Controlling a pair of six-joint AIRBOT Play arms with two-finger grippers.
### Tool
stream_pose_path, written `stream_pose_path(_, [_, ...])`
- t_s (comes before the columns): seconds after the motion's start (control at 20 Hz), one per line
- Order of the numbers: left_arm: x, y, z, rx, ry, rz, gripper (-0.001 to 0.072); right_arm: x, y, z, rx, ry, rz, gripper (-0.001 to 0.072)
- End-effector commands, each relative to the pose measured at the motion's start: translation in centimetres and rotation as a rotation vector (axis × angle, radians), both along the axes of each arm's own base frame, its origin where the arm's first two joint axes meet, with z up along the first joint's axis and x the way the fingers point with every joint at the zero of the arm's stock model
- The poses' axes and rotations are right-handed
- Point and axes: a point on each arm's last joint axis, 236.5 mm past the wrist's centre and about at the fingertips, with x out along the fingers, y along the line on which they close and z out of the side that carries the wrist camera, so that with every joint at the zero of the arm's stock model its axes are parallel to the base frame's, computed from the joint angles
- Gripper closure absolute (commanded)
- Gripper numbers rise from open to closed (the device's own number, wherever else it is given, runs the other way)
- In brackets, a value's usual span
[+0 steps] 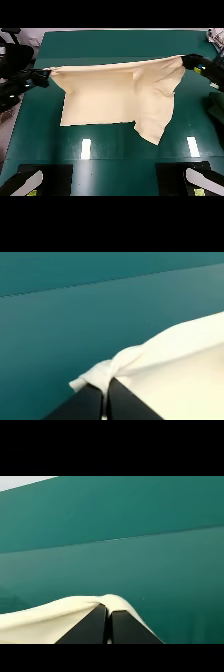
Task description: Fold the shirts.
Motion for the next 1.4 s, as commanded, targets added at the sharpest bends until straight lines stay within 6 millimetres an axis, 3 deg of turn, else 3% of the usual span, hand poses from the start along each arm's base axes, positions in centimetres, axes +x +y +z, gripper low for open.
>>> stream_pose_path(0.0, [2.9,0.2,-3.9,0.088,0.026,0.079,0.0683,3.8,0.8,-2.8,-0.028,0.028,0.007,0.0688])
stream_pose_path(0.2, [3.5,0.1,-6.5,0.092,0.077,0.075,0.0683,5.0,1.6,-5.6,-0.005,0.093,0.064,0.0689])
stream_pose_path(0.45, [3.7,0.4,-6.8,0.187,0.054,0.054,0.0673,4.8,0.4,-6.4,0.007,0.118,0.064,0.0685])
stream_pose_path(0.5, [3.7,0.4,-6.7,0.175,0.057,0.057,0.034,4.4,0.5,-6.6,0.019,0.134,0.086,0.0632])
stream_pose_path(0.55, [3.7,0.5,-6.6,0.136,0.067,0.077,-0.0013,3.7,0.2,-6.9,0.039,0.157,0.112,0.0331])
stream_pose_path(0.6, [3.6,0.9,-6.1,0.091,0.073,0.104,0.0046,3.1,-0.2,-7.1,0.066,0.18,0.127,0.0145])
stream_pose_path(0.8, [1.6,2.9,-4.3,-0.118,0.153,0.151,0.005,0.1,-3.5,-6.1,0.16,0.235,0.148,0.0143])
stream_pose_path(0.85, [0.1,2.9,-5.1,-0.128,0.228,0.124,0.005,-1.0,-4.5,-5.4,0.199,0.249,0.142,0.0143])
stream_pose_path(0.95, [-5.0,2.8,-9.9,-0.135,0.535,0.077,0.0049,-3.7,-5.6,-4.3,0.285,0.303,0.162,0.0143])
stream_pose_path(1.05, [-11.3,2.7,-14.1,-0.066,0.842,0.025,0.0049,-7.0,-6.4,-5.2,0.303,0.427,0.163,0.0143])
stream_pose_path(1.1, [-13.1,2.4,-14.9,-0.059,0.914,0.002,0.0049,-8.2,-7.4,-6.2,0.273,0.493,0.13,0.0143])
stream_pose_path(1.25, [-14.4,1.4,-16.0,-0.104,0.958,-0.017,0.002,-10.8,-9.0,-8.3,0.208,0.556,0.048,0.0143])
stream_pose_path(1.35, [-15.2,0.6,-17.0,-0.179,1.012,0.014,0.002,-12.4,-8.9,-9.4,0.23,0.569,0.014,0.0143])
